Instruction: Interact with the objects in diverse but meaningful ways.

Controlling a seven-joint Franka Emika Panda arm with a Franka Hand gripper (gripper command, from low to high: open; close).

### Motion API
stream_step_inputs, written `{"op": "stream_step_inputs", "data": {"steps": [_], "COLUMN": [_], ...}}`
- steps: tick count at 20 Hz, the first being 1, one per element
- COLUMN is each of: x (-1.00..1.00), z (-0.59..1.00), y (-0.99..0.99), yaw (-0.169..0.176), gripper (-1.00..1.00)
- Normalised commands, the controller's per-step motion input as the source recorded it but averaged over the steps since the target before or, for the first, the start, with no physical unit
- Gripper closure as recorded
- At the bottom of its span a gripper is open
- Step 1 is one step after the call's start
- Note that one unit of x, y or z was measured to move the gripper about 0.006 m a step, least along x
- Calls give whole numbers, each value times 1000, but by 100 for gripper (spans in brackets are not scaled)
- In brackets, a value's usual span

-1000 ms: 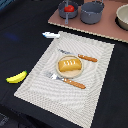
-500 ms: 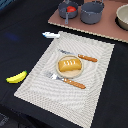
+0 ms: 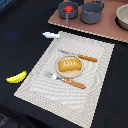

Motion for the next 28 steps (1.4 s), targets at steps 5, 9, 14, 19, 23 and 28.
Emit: {"op": "stream_step_inputs", "data": {"steps": [5, 9, 14, 19, 23, 28], "x": [-14, -191, -485, -653, -724, -725], "z": [-16, -223, -303, -552, -513, -582], "y": [-917, -817, -595, -221, 11, 9], "yaw": [53, 69, 75, 27, 0, 0], "gripper": [-100, -100, -100, -100, -100, -100]}}
